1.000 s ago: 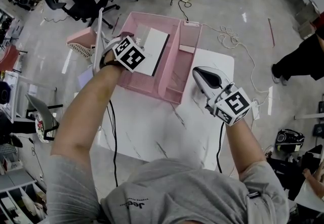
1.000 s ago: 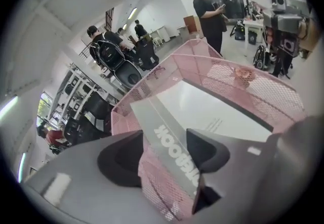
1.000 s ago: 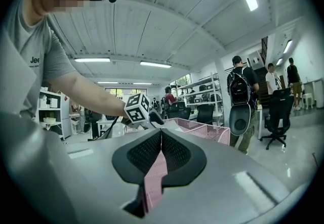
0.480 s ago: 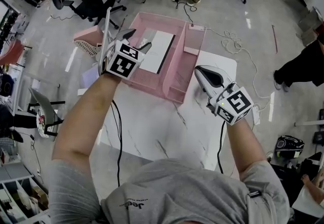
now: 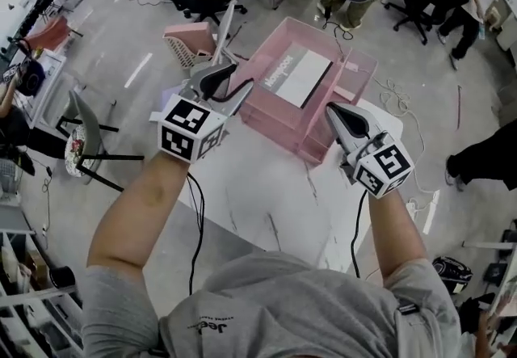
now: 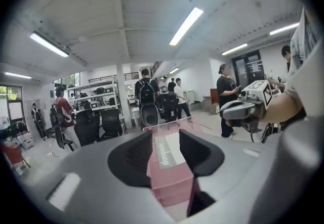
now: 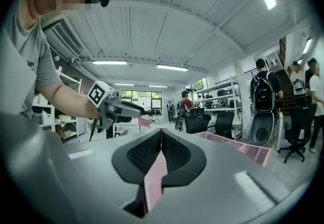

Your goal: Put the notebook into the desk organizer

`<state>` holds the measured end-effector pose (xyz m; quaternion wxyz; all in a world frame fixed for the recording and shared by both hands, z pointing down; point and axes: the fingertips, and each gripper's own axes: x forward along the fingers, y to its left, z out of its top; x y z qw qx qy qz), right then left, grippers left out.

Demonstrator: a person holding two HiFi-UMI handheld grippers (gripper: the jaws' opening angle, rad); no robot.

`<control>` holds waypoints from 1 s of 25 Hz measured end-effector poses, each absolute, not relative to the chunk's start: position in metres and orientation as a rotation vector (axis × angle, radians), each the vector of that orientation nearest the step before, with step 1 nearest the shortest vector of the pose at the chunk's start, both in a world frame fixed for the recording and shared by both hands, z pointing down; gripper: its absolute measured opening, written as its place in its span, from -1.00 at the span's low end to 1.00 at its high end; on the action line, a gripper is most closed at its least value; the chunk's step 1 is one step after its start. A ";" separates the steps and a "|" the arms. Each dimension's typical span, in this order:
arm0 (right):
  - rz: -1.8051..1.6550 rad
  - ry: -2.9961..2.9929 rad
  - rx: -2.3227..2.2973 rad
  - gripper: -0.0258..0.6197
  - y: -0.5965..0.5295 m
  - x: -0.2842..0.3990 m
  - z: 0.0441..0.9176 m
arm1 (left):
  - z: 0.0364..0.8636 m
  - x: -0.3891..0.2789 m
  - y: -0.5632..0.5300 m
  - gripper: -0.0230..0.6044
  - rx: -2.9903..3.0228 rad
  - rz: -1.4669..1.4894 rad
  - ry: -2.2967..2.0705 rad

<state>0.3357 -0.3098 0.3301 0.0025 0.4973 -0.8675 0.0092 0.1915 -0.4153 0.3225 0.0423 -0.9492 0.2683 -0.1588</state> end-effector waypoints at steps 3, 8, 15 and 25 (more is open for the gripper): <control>0.018 -2.760 1.482 -0.91 -0.312 0.290 0.322 | 0.309 0.134 -0.389 -0.36 -2.913 -0.387 0.906; 0.011 -2.828 1.320 -0.91 -0.309 0.196 0.312 | 0.296 0.026 -0.340 -0.54 -2.871 -0.298 1.055; 0.007 -2.928 1.050 -0.91 -0.289 0.042 0.300 | 0.290 -0.142 -0.254 -0.74 -2.772 -0.220 1.343; 0.041 -3.038 0.517 -0.91 -0.215 -0.184 0.321 | 0.341 -0.349 -0.101 -0.74 -2.555 -0.128 1.903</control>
